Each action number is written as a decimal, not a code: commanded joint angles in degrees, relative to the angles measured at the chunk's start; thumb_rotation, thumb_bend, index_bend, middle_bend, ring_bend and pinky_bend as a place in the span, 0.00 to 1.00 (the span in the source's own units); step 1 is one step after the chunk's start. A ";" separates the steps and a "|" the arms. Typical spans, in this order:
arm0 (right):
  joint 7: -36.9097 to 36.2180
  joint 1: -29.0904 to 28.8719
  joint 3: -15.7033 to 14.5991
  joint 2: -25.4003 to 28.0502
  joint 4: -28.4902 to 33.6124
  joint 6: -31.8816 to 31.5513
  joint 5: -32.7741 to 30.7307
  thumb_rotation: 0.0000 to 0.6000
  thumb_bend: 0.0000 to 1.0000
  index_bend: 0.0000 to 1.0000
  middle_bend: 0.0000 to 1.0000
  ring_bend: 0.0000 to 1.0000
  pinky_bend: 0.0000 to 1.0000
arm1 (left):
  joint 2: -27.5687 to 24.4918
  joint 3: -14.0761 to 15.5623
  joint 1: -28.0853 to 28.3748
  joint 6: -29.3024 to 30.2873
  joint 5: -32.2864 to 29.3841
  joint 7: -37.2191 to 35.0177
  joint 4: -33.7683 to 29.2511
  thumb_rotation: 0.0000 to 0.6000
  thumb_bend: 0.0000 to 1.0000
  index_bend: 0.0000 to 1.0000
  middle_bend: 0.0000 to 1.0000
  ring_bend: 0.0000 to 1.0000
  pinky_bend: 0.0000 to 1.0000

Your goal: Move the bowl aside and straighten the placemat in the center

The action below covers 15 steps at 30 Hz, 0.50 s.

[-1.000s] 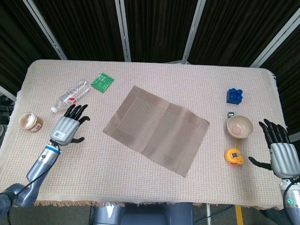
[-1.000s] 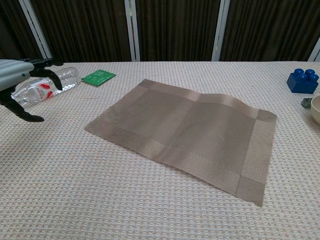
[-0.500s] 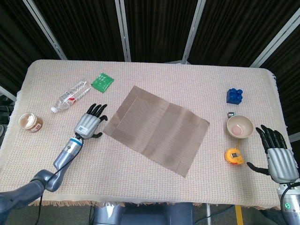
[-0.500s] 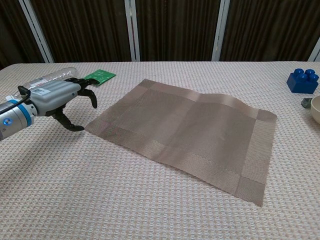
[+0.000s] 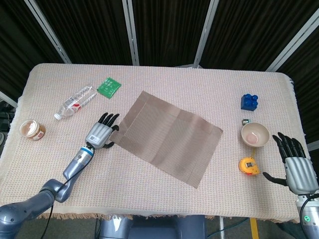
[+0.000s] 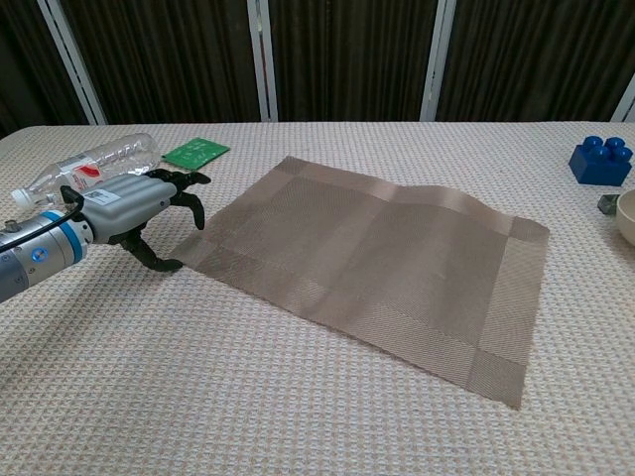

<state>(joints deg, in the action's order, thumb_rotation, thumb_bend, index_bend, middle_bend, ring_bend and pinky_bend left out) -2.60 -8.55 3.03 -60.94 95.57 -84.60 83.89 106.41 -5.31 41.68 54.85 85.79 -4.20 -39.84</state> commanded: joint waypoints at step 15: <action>-0.51 0.55 0.61 0.38 0.46 -0.38 0.94 1.00 0.00 0.00 0.00 0.00 0.00 | -3.21 0.59 -0.55 1.54 -0.13 -1.26 -1.39 1.00 0.22 0.35 0.00 0.00 0.00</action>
<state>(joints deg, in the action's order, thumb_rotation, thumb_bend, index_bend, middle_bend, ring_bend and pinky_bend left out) -3.13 -8.00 3.65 -60.55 96.00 -84.99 84.78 103.28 -4.78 41.20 56.37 85.69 -5.47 -41.14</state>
